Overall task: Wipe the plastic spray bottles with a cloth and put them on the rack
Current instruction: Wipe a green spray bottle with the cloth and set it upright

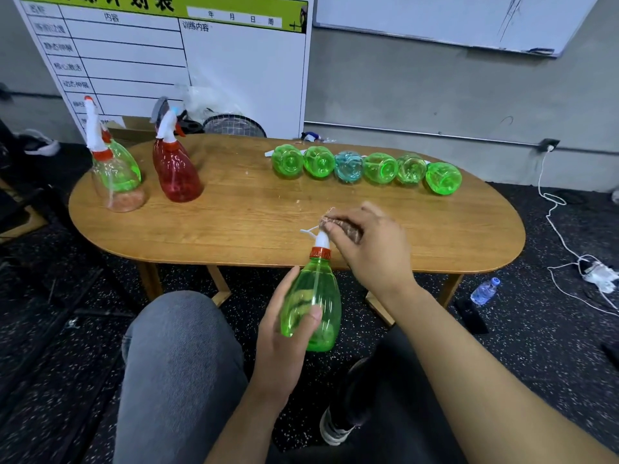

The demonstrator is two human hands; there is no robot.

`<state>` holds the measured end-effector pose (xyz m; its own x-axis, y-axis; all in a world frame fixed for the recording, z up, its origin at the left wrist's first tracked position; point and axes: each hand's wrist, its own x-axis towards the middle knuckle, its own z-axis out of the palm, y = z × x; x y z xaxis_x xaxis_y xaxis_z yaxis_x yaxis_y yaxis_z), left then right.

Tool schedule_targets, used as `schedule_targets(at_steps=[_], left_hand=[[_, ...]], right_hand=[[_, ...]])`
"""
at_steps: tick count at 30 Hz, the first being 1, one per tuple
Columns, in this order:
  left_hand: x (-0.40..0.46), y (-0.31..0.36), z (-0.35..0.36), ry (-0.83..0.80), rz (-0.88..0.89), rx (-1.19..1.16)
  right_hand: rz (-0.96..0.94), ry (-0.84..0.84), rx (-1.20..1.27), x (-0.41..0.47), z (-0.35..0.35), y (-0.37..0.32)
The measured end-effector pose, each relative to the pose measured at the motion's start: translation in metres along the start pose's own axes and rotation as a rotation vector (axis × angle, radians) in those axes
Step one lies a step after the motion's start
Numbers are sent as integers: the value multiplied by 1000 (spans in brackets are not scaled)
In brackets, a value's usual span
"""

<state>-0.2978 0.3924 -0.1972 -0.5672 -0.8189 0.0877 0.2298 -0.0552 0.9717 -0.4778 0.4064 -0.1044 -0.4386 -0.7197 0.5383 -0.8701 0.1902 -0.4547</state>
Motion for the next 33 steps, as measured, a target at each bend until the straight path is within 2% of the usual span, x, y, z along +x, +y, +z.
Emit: schedule_targets(at_steps=[1,5,7,10,11,15,17,20,25,30,33], left_hand=[[0,1,0,10,1,0],[0,4,1,53,-19,-13],[0,5,1,48,-27,-10],[-1,8,2,41,-21,-28],[-1,8,2,48,-22,-37],[3,6,0,111,-34,-91],[3,6,1,95,-34,-94],[3,5,1,66,-18,-76],[3,4,0,79,-28,-95],[0,5,1,14,-5,-23],[0,5,1,41,-13,-33]], right_hand=[[6,-8,22,1,-1,-1],[-137,-276,116,-8,2,-10],[-122,-216,82,-6,1,-8],[25,-26,46,-2,0,-2],[36,-22,58,-4,0,-2],[-116,-220,219,-16,7,-3],[-97,-187,201,-13,6,0],[-2,-27,131,-12,4,4],[-113,-182,221,-21,6,0],[17,-9,92,-7,-1,5],[-78,-118,143,-11,2,-3]])
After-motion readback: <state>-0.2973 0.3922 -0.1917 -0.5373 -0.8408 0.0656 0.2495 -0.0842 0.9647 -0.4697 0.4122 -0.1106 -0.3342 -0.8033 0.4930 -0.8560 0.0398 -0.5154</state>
